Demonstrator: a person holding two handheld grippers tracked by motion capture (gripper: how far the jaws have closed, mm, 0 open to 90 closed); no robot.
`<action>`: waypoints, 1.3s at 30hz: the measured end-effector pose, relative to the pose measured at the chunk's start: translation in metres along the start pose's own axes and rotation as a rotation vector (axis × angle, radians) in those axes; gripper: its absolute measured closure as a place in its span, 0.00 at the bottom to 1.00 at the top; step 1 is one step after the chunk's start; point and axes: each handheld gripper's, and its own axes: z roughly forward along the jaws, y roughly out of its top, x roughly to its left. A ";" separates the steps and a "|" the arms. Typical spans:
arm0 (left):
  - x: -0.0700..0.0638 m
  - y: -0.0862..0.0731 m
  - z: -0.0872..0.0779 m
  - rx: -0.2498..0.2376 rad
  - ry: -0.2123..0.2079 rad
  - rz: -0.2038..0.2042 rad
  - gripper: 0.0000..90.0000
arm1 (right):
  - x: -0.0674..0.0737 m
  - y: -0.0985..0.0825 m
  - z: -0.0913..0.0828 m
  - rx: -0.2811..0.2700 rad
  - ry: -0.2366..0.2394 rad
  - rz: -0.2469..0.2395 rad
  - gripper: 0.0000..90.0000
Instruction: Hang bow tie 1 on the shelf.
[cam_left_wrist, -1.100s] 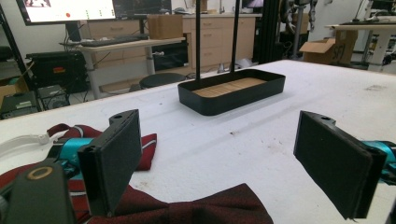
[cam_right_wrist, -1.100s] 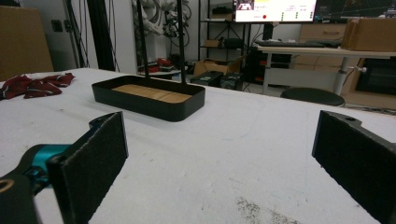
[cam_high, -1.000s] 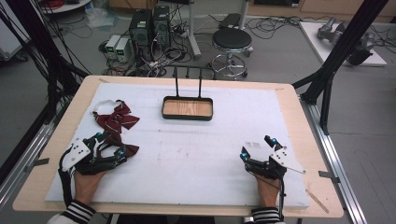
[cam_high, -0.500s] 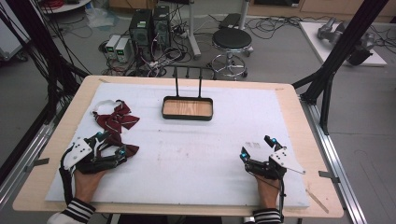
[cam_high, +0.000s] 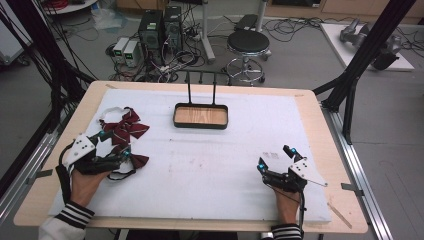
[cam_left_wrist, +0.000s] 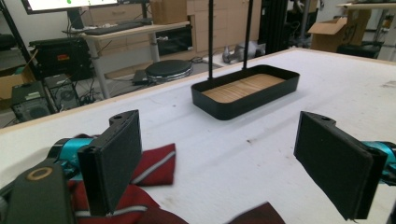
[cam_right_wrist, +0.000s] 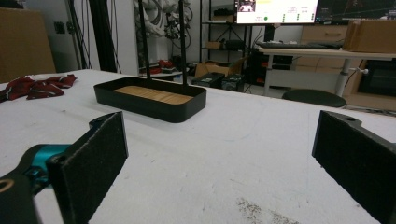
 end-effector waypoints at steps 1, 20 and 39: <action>0.003 0.004 0.001 0.008 0.001 0.002 0.17 | -0.001 0.000 0.000 -0.003 0.000 -0.008 0.03; 0.071 0.032 0.025 0.264 0.032 0.004 0.17 | 0.000 0.000 -0.001 -0.010 0.000 0.001 0.03; 0.100 0.037 0.065 0.471 0.010 0.050 0.18 | -0.001 0.000 -0.001 -0.011 -0.001 -0.001 0.03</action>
